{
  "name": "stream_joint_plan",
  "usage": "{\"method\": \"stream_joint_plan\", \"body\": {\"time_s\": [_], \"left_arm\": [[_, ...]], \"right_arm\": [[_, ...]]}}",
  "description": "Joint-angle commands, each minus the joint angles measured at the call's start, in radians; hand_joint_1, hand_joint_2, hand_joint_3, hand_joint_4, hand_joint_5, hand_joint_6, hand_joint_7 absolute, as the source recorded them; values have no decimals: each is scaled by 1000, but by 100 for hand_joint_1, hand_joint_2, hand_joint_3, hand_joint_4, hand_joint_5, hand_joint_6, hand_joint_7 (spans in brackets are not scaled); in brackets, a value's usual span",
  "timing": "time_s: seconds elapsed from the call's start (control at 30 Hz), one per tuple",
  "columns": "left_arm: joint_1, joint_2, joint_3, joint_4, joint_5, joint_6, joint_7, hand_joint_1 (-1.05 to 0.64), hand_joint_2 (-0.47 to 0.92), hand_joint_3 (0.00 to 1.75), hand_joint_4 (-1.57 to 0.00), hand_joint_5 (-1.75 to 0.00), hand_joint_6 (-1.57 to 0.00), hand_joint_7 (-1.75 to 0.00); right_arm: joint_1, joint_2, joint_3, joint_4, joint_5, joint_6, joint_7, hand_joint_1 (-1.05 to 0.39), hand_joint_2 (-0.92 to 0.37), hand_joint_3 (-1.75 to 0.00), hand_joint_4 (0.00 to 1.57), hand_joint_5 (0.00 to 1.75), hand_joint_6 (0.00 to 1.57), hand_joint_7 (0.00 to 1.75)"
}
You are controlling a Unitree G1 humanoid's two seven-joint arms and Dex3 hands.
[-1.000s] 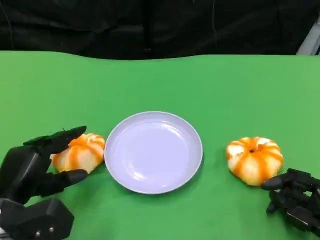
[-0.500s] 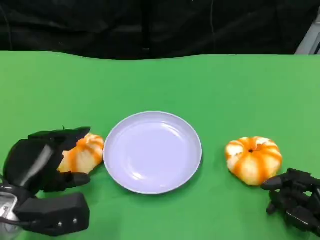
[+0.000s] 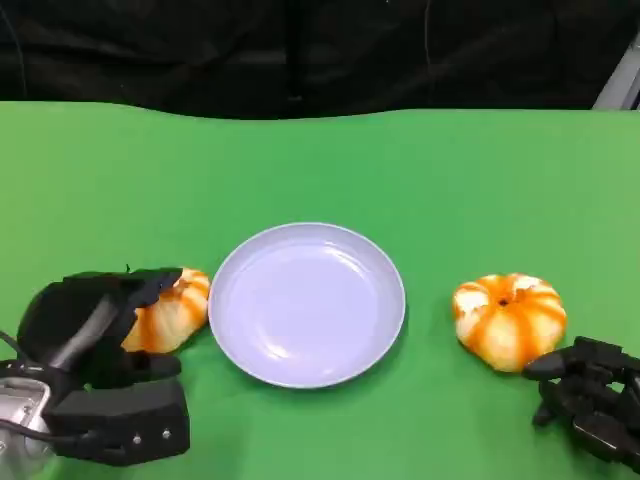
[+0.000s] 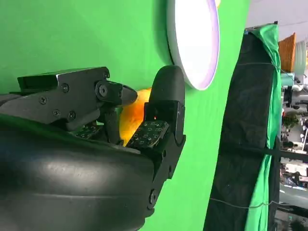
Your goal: Grasp the bread from the table and place it into the plate.
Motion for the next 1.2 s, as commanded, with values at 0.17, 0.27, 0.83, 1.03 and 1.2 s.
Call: {"method": "stream_joint_plan", "body": {"time_s": [0.17, 0.27, 0.83, 1.03, 1.2], "left_arm": [[-53, -5, -32, 95, -26, 5, -37, -94, 92, 30, -57, -1, -53, -1], [-63, -8, -45, 117, -29, 5, -41, -93, 92, 31, -59, -2, -54, -1], [-78, -19, -68, 153, -70, 1, -77, -26, 89, 3, -65, -1, -58, -1], [-72, -11, -72, 145, -91, -14, -97, -13, 89, 1, -65, 0, -65, -2], [-70, -8, -75, 139, -94, -14, -100, -10, 90, 1, -66, -1, -68, -2]], "right_arm": [[12, -12, -9, -14, 0, 5, -10, 10, -92, -42, 71, 144, 88, 82], [14, -12, -10, -15, 6, 3, -3, 11, -92, -43, 71, 144, 88, 82], [11, -14, -8, -10, -1, -3, -5, 7, -92, -40, 71, 144, 87, 82], [9, -14, -10, -7, 3, 0, -3, 8, -92, -41, 71, 144, 88, 82], [11, -13, -10, -10, 1, 2, -8, 8, -92, -41, 70, 144, 87, 81]]}}
